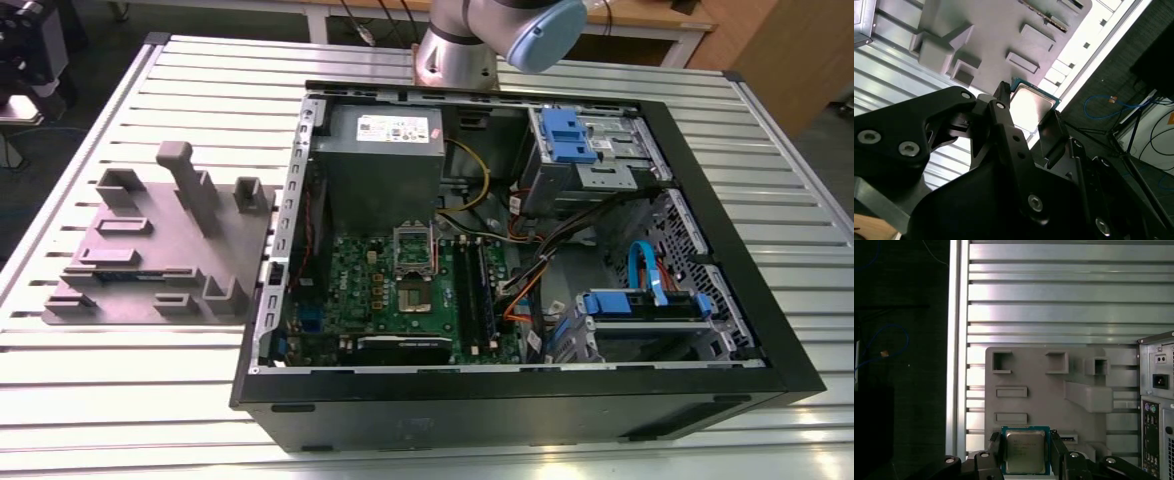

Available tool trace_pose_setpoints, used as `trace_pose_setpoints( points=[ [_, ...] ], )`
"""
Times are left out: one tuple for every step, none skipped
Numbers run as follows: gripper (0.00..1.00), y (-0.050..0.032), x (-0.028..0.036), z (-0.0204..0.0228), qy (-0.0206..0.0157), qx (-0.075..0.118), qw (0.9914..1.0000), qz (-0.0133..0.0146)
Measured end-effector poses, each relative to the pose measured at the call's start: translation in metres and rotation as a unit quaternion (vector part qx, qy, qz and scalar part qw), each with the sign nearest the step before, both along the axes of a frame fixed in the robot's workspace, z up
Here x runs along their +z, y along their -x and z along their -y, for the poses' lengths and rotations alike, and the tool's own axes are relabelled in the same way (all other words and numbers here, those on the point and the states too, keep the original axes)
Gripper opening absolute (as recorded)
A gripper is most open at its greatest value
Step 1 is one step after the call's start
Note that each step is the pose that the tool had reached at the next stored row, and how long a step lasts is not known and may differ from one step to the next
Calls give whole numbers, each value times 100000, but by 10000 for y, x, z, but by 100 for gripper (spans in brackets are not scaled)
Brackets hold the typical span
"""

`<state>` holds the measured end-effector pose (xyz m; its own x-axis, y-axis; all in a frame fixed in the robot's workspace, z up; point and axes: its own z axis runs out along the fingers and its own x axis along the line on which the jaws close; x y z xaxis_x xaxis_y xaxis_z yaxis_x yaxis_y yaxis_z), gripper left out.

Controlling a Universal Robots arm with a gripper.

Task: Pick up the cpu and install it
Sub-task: 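Pick up the cpu and move it towards the insertion slot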

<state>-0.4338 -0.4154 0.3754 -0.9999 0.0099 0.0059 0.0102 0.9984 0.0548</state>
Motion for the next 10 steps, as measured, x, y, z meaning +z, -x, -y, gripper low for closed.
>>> trace_pose_setpoints(
  points=[
    [47,-2,0,0,-2,-2,100000,4],
    [47,-4,0,0,-2,-4,100000,3],
    [47,-7,-1,0,-3,-3,100000,8],
    [47,-8,-1,0,-3,-5,100000,9],
    [47,-9,-1,0,-3,-5,100000,8],
    [47,-11,0,0,0,-3,100000,4],
    [47,-12,-1,0,-2,-4,100000,6],
    [47,-14,-1,0,-2,-3,100000,5],
    [47,-15,-1,0,-4,-4,100000,7],
    [47,-16,-1,0,-2,-5,100000,4]
  ],
)
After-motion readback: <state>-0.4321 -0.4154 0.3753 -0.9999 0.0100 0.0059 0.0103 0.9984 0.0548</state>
